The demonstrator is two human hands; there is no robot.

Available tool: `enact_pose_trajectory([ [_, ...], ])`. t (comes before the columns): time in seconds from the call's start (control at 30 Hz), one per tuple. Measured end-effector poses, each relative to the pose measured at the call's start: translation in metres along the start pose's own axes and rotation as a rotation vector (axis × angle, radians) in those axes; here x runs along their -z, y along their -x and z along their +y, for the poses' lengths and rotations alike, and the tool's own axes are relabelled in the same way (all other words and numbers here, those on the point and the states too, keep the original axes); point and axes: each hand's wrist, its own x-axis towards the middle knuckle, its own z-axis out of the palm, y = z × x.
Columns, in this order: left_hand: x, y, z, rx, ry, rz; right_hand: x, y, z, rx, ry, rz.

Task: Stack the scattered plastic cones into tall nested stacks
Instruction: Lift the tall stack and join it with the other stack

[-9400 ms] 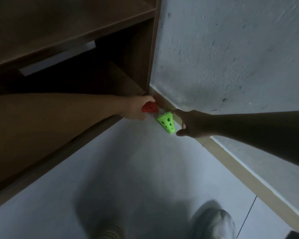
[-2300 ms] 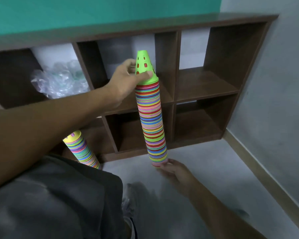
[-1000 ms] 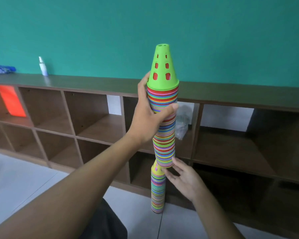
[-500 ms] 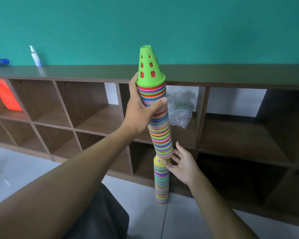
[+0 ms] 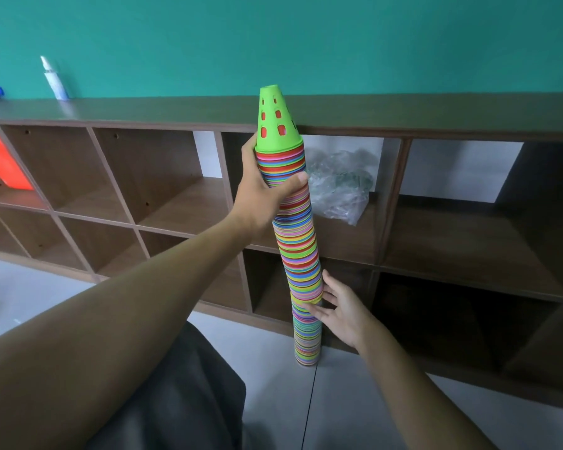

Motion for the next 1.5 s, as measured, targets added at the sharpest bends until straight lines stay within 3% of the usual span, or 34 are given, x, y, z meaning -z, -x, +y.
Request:
enact_pose_trajectory([
  [0.1,0.002,0.001,-0.007,0.030,0.013,-0.018,0.001,-0.002,0.000,-0.007,0.040,0.031],
  [0.23,0.007,0.003,-0.012,0.039,0.012,-0.022,0.008,-0.014,0.004,0.061,0.182,0.266],
  [0.3,0.012,0.002,-0.014,0.032,0.013,-0.017,0.018,-0.017,0.011,0.056,0.135,0.331],
  [0.4,0.023,0.003,-0.017,0.037,0.011,0.004,0.040,-0.016,0.030,-0.014,0.018,0.323],
  [0.9,0.069,-0.005,-0.034,0.157,-0.110,0.110,0.089,-0.068,0.123,-0.319,-0.067,0.447],
  [1.23,0.106,-0.009,-0.052,0.258,-0.096,0.226,0.086,-0.107,0.138,-0.371,-0.194,0.419],
  [1.5,0.117,-0.019,-0.068,0.296,-0.040,0.214,0.085,-0.126,0.147,-0.391,-0.303,0.435],
])
